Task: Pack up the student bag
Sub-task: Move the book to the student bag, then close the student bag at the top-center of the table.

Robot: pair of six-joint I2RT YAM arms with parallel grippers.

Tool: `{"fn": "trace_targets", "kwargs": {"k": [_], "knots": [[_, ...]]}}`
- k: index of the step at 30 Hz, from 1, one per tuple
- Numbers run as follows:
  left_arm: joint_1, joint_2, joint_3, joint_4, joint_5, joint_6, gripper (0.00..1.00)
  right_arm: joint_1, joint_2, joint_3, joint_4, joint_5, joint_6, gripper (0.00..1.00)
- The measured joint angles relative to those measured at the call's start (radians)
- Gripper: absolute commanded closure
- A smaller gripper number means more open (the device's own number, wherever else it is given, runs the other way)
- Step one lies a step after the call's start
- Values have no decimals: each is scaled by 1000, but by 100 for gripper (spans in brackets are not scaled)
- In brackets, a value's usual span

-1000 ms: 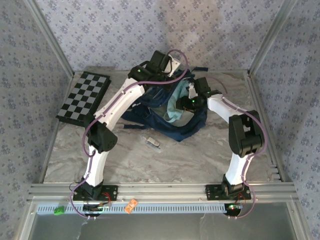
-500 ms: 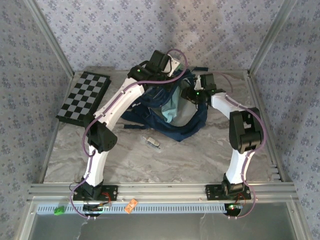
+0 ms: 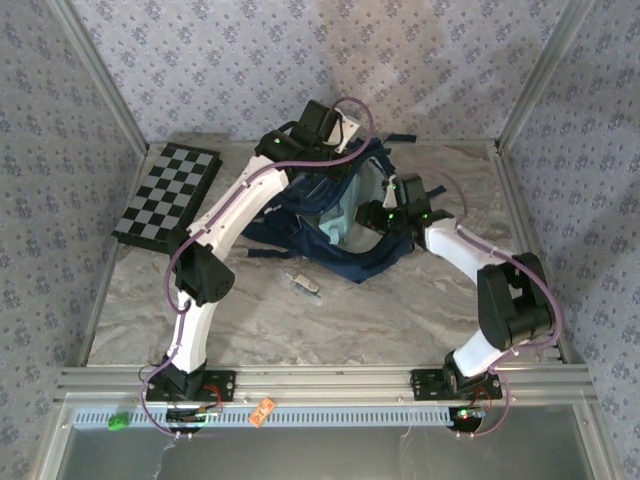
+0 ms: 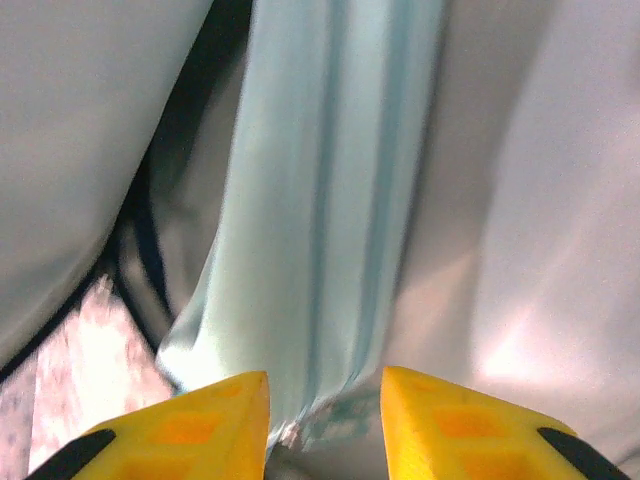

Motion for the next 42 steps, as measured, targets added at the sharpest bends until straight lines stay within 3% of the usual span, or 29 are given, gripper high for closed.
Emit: {"fn": "trace_targets", "kwargs": {"k": [6, 15, 21, 25, 30, 34, 38, 42], "knots": [[0, 0, -2, 0, 6, -4, 100, 121, 45, -41, 51, -8, 58, 68], [0, 0, -6, 2, 26, -19, 100, 51, 208, 104, 122, 14, 55, 68], [0, 0, -47, 35, 42, -38, 100, 22, 246, 130, 185, -8, 39, 60], [-1, -3, -82, 63, 56, -63, 99, 23, 130, 26, 161, 10, 16, 54], [-14, -7, -164, 109, 93, -116, 64, -11, -183, -124, -6, 85, 8, 51], [-20, -59, -288, 169, 130, -182, 51, -48, -407, -177, -173, 150, 5, 50], [13, -258, -574, 283, 153, -292, 47, -38, -510, -178, -330, 198, 10, 46], [121, -459, -829, 408, 167, -438, 47, 12, -497, -168, -401, 194, 29, 44]]}}
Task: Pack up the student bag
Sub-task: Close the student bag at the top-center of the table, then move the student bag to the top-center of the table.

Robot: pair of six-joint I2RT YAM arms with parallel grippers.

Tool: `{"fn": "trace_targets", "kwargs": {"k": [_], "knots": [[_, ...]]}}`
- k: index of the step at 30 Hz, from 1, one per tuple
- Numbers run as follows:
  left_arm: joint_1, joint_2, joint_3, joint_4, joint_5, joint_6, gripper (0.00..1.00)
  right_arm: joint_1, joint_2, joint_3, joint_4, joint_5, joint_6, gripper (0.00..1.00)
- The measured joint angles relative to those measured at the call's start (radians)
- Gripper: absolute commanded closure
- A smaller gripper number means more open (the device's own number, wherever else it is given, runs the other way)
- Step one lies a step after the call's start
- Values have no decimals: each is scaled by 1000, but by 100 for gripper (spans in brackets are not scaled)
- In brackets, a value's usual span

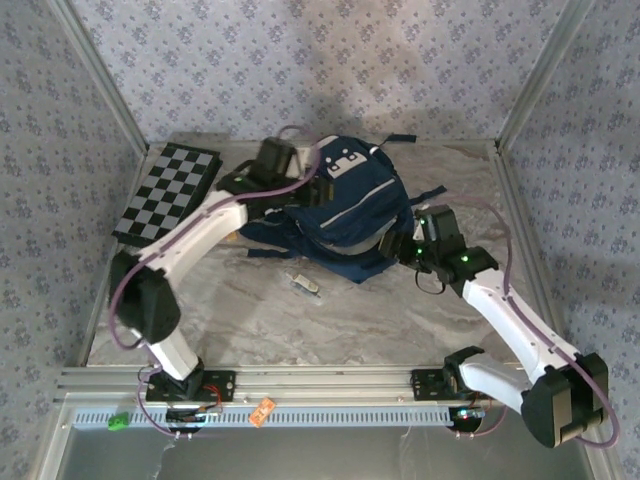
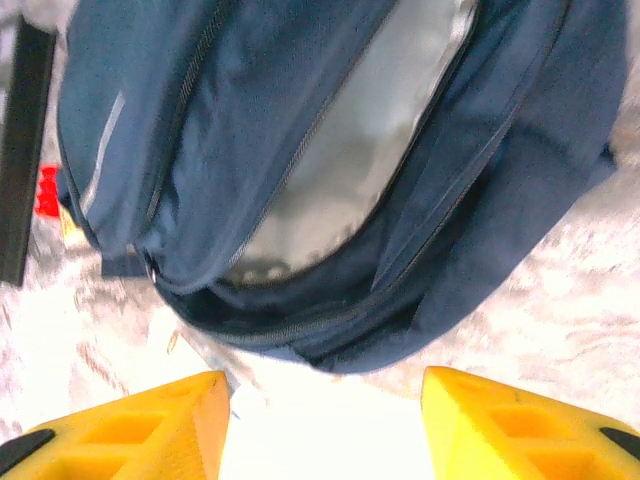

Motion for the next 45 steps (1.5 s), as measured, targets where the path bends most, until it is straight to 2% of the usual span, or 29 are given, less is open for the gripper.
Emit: {"fn": "trace_targets", "kwargs": {"k": [2, 5, 9, 14, 28, 34, 39, 45], "knots": [[74, -62, -110, 71, 8, -82, 47, 61, 50, 29, -17, -2, 14, 44], [161, -74, -233, 166, 23, -195, 49, 156, 156, 93, 1, -31, 38, 43], [210, -9, -320, 235, 50, -323, 52, 217, 283, 149, 60, -63, 69, 44], [244, 102, -339, 339, 94, -441, 58, 237, 356, 170, 108, -62, 94, 44], [235, 267, -338, 549, 165, -624, 61, 188, 377, 163, 180, -65, 124, 44], [217, 319, -290, 561, 164, -666, 79, 154, 377, 146, 199, -65, 124, 44], [192, 330, -243, 562, 151, -697, 98, 109, 378, 132, 213, -66, 123, 42], [157, 330, -220, 563, 135, -735, 100, -7, 384, 127, 231, -92, 106, 36]]}}
